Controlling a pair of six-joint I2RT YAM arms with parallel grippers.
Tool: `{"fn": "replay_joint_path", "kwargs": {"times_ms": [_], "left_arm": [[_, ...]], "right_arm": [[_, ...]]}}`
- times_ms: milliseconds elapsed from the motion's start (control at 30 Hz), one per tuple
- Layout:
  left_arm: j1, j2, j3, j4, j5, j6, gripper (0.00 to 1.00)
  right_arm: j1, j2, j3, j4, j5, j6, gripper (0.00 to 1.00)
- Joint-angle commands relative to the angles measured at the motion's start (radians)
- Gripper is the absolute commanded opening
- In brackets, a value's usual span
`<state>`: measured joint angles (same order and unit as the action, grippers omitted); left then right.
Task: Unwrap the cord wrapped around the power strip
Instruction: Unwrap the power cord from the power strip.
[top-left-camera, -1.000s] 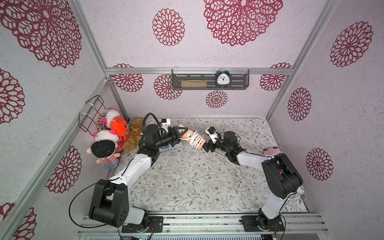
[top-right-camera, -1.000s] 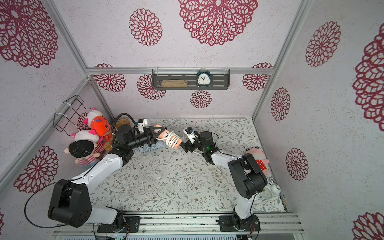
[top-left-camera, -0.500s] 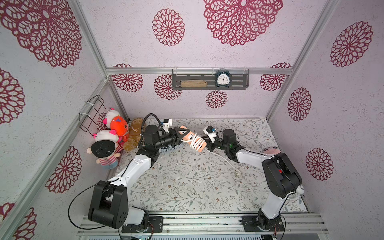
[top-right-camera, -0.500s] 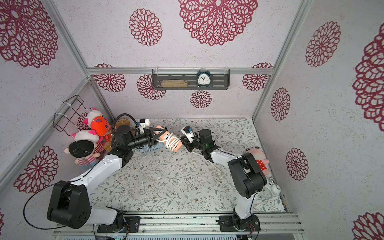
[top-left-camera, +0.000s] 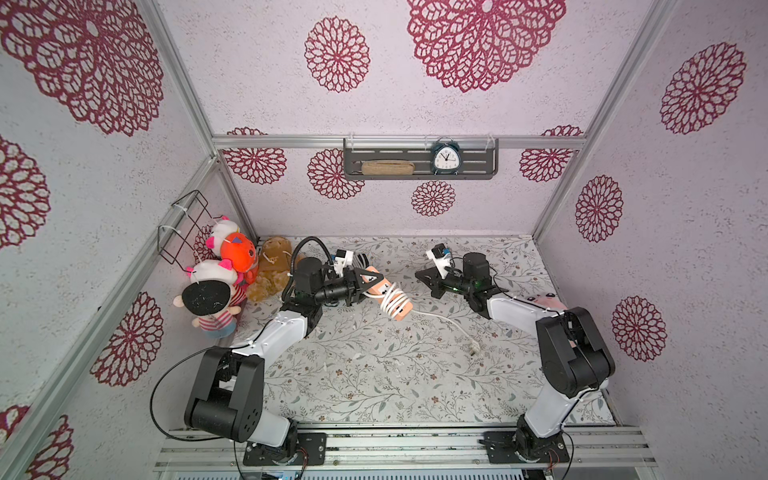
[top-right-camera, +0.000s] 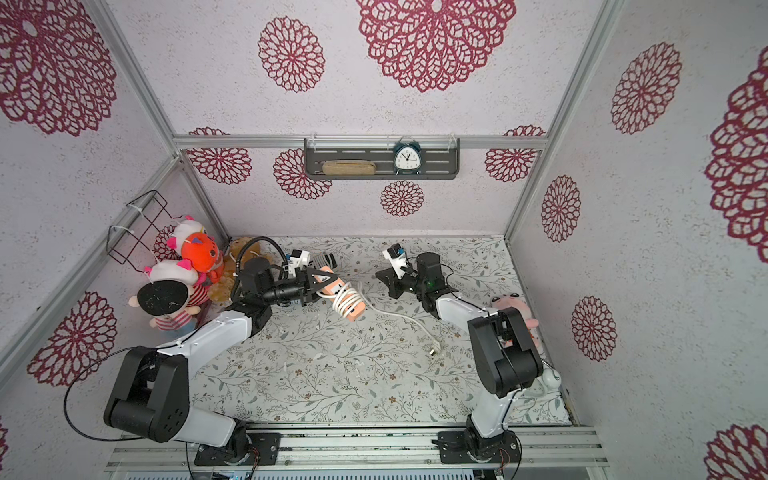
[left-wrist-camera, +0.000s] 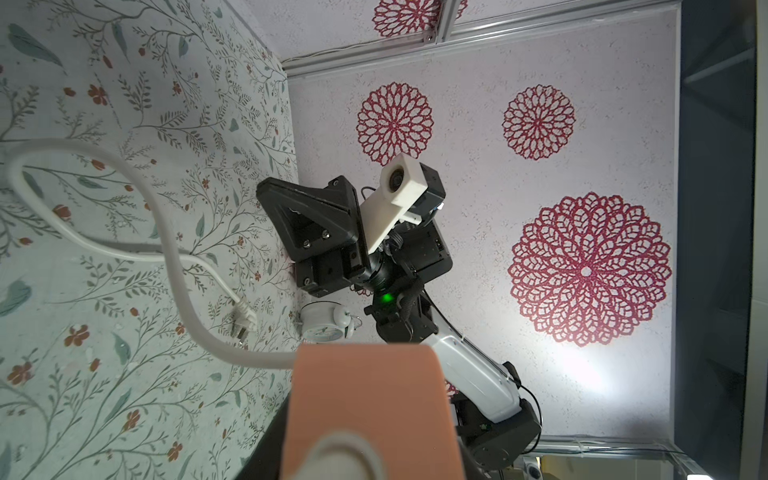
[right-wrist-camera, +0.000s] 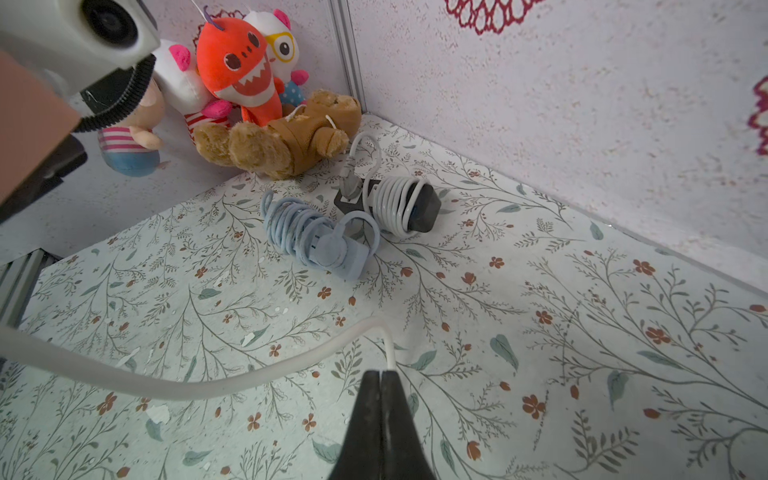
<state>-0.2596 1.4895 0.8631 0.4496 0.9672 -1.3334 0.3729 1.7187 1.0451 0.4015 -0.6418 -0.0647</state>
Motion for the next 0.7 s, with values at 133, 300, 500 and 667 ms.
{"fn": "replay_joint_path", "kwargs": {"times_ms": [133, 300, 500, 667], "left_arm": [[-0.002, 0.009, 0.063, 0.054, 0.063, -0.056, 0.0], [-0.005, 0.013, 0.111, 0.028, 0.103, -0.081, 0.0], [-0.018, 0.014, 0.151, -0.045, 0.117, -0.044, 0.0], [-0.029, 0.008, 0.139, -0.046, 0.124, -0.036, 0.0]], "right_arm": [[0.044, -0.118, -0.047, -0.181, -0.161, -0.243, 0.73], [0.095, -0.137, -0.102, -0.039, -0.173, -0.247, 0.81], [0.133, -0.059, -0.052, 0.108, -0.169, -0.147, 0.81], [0.137, -0.017, -0.047, 0.27, -0.13, -0.044, 0.8]]}}
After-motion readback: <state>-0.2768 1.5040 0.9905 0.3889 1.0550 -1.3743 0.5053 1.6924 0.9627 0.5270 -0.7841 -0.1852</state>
